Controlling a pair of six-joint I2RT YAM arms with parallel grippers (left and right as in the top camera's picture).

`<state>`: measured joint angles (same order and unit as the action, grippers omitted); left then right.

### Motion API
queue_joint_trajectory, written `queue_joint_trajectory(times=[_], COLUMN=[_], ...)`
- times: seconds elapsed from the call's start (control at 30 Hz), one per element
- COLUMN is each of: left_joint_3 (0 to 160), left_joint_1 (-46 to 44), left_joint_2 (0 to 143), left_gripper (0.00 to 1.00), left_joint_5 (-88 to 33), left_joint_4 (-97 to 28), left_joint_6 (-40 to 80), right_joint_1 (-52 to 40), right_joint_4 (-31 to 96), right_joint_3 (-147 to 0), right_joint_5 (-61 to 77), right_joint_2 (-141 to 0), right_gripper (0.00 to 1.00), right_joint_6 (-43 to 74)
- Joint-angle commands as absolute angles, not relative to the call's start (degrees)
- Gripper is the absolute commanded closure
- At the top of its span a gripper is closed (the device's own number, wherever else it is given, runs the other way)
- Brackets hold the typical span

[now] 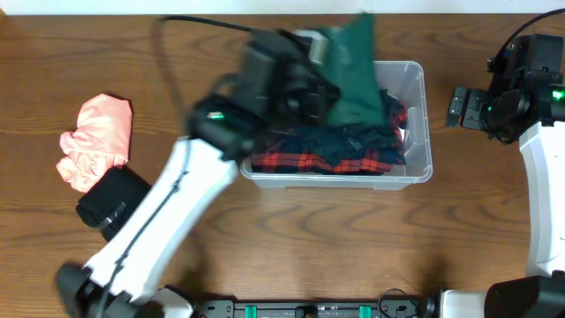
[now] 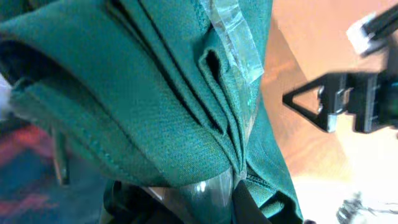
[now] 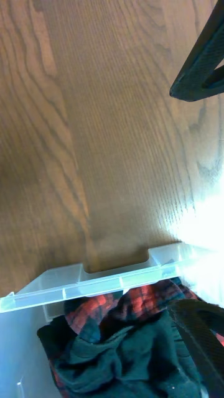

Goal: Pack container
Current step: 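Lift the green garment with the left gripper and drop it in the bin, then return the left gripper and grasp the folded black garment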

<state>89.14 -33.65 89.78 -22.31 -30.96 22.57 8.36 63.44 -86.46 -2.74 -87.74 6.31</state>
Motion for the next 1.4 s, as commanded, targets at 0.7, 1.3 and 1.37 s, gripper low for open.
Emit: queue_joint_trajectory(times=[0.7, 1.3, 1.37], left_joint_3=[89.23, 78.67, 73.12], left_joint_1=[-35.16, 25.69, 31.70], left_joint_2=[95.72, 73.17, 73.65], left_gripper=[0.02, 0.02, 0.02], left_joint_5=[-14.31, 5.98, 3.79], left_joint_4=[-34.00, -69.43, -67.18], left_joint_6=[22.04, 24.73, 24.71], right_joint_1=[8.60, 8.60, 8.60], right_joint_4=[63.68, 63.70, 63.68], right_joint_3=[-86.46, -86.46, -86.46], right_joint_5=[-2.52, -2.50, -2.50], right_joint_2=[-87.85, -87.85, -87.85], right_gripper=[0.01, 0.01, 0.01], right_joint_6=[6.17, 6.17, 6.17])
